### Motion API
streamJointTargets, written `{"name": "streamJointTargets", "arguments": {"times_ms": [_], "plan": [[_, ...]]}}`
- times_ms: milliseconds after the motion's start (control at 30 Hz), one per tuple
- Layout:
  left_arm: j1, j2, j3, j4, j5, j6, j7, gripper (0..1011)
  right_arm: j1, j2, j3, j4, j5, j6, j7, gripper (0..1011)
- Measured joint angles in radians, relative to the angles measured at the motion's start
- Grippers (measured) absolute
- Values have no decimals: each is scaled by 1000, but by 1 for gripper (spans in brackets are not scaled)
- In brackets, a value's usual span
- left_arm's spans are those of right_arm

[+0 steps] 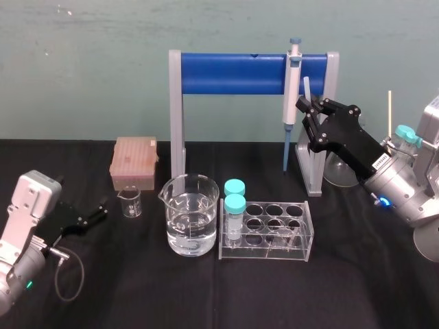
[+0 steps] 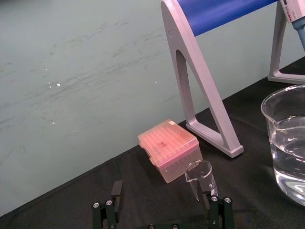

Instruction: Pick up the stirring rod with one hand, then place it down.

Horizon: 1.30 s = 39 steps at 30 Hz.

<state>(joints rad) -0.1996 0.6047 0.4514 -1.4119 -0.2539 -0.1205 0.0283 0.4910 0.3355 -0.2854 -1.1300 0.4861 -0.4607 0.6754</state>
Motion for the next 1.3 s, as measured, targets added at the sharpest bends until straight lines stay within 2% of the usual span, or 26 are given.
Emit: {"name": "streamJointTargets", "arguments": {"times_ms": [333, 633, 833, 1300], "plan": [[0, 0, 0, 0, 0, 0, 0, 1000, -1, 1, 0, -5, -1, 6, 1, 67], [0, 0, 0, 0, 0, 0, 0, 1000, -20, 14, -13, -51, 29, 85, 31, 67], [0, 0, 0, 0, 0, 0, 0, 1000, -37, 24, -23, -75, 43, 118, 34, 67], [0, 0, 0, 0, 0, 0, 0, 1000, -37, 38, -57, -66, 79, 178, 61, 67]]}}
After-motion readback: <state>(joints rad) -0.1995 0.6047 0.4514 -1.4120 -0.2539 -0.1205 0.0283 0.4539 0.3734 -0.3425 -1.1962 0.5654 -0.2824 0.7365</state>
